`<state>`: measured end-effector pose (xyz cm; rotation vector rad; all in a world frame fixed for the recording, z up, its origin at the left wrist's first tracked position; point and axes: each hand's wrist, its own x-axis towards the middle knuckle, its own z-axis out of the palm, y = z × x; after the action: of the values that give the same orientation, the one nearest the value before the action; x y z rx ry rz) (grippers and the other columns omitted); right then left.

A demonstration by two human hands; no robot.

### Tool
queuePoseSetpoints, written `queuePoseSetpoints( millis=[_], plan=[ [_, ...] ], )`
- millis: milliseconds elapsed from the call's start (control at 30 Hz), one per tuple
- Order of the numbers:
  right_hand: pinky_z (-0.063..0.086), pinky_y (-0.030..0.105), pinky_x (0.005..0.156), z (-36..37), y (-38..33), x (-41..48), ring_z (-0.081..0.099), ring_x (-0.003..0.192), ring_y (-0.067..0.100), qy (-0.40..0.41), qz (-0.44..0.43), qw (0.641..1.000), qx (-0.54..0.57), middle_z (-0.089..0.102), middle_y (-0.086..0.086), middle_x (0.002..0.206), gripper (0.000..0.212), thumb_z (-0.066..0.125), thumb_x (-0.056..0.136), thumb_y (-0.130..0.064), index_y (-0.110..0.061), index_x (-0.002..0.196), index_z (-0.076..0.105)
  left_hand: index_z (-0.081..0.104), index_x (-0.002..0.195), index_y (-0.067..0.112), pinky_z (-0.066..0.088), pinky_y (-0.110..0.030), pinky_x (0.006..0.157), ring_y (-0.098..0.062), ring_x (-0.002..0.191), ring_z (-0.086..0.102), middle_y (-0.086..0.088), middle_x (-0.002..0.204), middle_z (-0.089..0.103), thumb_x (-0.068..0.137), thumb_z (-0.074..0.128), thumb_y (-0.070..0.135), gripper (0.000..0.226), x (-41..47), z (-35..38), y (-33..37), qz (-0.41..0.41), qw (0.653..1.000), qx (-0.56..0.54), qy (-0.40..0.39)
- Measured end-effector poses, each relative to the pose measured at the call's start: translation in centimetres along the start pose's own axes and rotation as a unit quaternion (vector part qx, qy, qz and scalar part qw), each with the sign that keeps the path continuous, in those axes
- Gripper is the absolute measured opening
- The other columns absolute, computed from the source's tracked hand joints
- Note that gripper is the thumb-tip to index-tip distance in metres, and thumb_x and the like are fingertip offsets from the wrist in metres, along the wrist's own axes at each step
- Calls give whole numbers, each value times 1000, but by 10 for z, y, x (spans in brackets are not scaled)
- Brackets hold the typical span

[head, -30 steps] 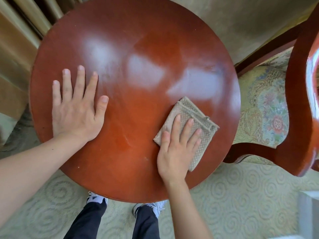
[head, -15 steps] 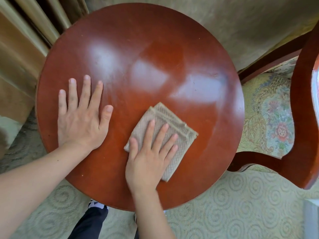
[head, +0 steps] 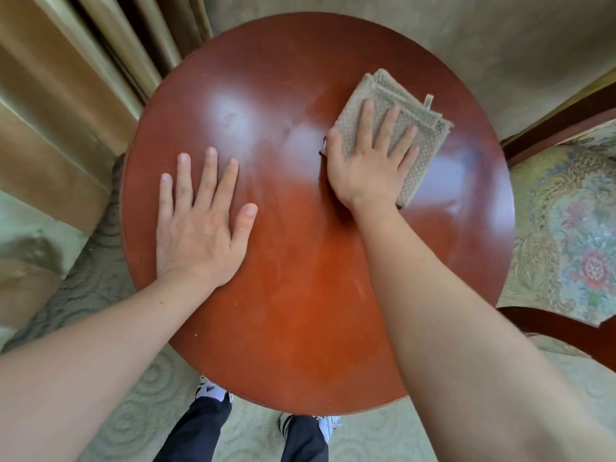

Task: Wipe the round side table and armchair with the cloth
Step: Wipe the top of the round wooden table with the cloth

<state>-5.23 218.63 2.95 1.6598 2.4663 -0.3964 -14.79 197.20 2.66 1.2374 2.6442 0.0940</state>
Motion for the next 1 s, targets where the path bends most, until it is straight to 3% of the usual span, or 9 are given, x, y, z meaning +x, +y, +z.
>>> queuePoseSetpoints(
  millis=[233, 367, 533, 800, 1000],
  plan=[
    [4, 59, 121, 49, -4, -153, -5, 152, 43, 47, -52, 997, 27, 7, 9, 169, 73, 33, 97, -62, -30, 159, 13, 11, 161, 22, 4, -52, 125, -33, 156, 0, -5, 170, 7, 99, -4, 60, 74, 1, 1, 1, -1, 1000, 8, 1],
    [4, 60, 118, 64, -13, -209, -9, 152, 42, 5, -48, 999, 23, 3, 7, 169, 70, 29, 99, -62, -33, 159, 7, 13, 161, 21, 5, -53, 125, -34, 156, 2, -6, 169, 9, 100, -1, 57, 72, 0, -2, 1, 3, 1000, -5, -3],
    [-1, 59, 121, 54, -27, -163, -10, 151, 43, 13, -98, 995, 15, 2, 6, 169, 64, 24, 101, -61, -36, 159, 11, 14, 161, 22, 5, -52, 125, -33, 156, 2, -5, 169, 10, 100, -2, 58, 72, 1, -2, 1, 2, 1000, -16, -1],
    [-10, 59, 119, 18, -79, -10, -20, 148, 45, -20, -113, 993, 5, -13, 5, 168, 65, 14, 100, -60, -38, 158, -4, 12, 161, 24, 2, -50, 125, -30, 156, -2, -2, 170, 8, 99, -7, 59, 74, 1, 2, -1, -2, 1000, -12, 12],
    [-4, 56, 121, 31, -47, -67, -10, 151, 42, 13, -183, 983, 6, 3, 5, 169, 61, 20, 100, -57, -38, 158, 10, 13, 161, 26, 2, -50, 126, -28, 156, -2, 0, 170, 7, 102, -3, 51, 66, 0, 1, -2, -5, 1000, -25, 16]
  ],
)
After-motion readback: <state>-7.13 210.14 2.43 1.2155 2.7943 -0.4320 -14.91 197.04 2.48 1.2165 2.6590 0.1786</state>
